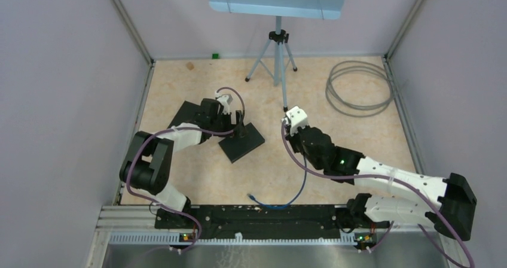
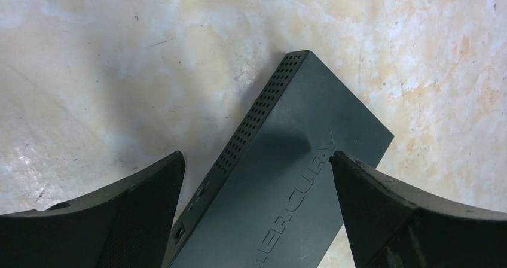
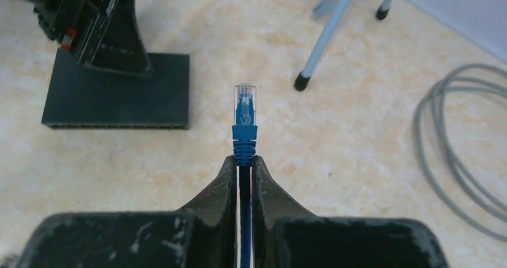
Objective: Insert the plug into the switch port
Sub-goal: Insert the connector into the switch port.
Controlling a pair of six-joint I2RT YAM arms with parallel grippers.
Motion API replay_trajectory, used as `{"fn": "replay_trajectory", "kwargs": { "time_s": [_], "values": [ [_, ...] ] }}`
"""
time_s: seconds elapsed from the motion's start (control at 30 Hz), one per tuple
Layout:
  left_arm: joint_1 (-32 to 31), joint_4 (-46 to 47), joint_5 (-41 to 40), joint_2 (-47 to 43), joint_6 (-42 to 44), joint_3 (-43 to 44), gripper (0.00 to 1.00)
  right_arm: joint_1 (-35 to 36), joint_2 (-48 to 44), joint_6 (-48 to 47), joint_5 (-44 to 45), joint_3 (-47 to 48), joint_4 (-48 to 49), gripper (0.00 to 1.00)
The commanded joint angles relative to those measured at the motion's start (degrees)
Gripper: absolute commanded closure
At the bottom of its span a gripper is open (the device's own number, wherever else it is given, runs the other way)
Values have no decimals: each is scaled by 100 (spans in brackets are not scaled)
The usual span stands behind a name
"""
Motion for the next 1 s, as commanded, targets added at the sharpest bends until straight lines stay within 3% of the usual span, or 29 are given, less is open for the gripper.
{"fn": "replay_trajectory", "kwargs": {
  "time_s": [0.0, 0.13, 0.4, 0.6, 0.77, 0.97],
  "values": [
    [110, -215, 74, 312, -119, -57, 1, -9, 324, 828, -956, -201, 196, 100],
    [110, 63, 262, 464, -56, -67, 1, -9, 443, 1193, -1612, -611, 701, 100],
    [118, 477, -443, 175, -1, -207, 1, -4, 741, 1849, -1498, -1114, 983, 100],
    [127, 888, -384, -47, -254, -403, 1, -9, 1345, 2035, -1743, -1251, 1760, 100],
    [137, 1166, 18, -64, -190, -481, 1, -9, 2024, 2064, -1626, -1235, 2554, 100],
    [129, 1311, 464, -50, -77, -479, 1, -9, 2792, 2082, -1481, -924, 2656, 100]
  ]
}}
